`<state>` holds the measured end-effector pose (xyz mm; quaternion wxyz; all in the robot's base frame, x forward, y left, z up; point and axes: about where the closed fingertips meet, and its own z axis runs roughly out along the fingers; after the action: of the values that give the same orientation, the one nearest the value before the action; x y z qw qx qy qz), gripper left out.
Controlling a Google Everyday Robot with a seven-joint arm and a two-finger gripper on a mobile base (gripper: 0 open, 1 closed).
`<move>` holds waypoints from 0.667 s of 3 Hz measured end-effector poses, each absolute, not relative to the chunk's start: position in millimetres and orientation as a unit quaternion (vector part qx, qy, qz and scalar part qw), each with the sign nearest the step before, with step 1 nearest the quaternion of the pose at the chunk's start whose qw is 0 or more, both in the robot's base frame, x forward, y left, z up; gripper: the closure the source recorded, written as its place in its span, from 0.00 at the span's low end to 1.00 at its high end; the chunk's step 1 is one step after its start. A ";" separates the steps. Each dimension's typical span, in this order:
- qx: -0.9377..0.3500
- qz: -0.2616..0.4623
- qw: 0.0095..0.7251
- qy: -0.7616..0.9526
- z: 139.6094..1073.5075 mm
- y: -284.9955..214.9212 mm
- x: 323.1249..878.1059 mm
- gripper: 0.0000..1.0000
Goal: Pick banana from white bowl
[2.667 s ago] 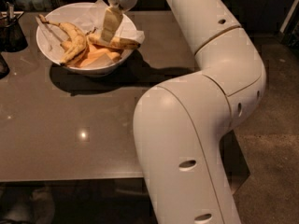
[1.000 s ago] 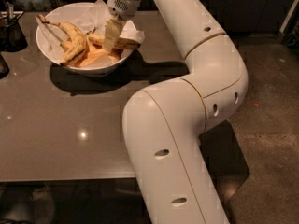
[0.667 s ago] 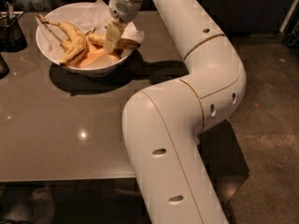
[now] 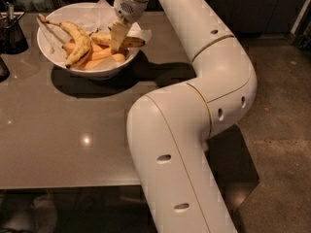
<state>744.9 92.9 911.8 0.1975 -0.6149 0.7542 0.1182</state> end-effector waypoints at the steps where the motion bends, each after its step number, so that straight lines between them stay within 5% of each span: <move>1: -0.613 0.118 0.208 0.753 910.4 97.8 751.0 1.00; 2: -0.612 0.104 0.250 0.743 938.3 92.7 755.1 1.00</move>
Offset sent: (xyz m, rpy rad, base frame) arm -0.0328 -0.0150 0.0621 0.0970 -0.2361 -0.0176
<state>755.1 92.7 938.3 0.2498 -0.6115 0.7435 0.1043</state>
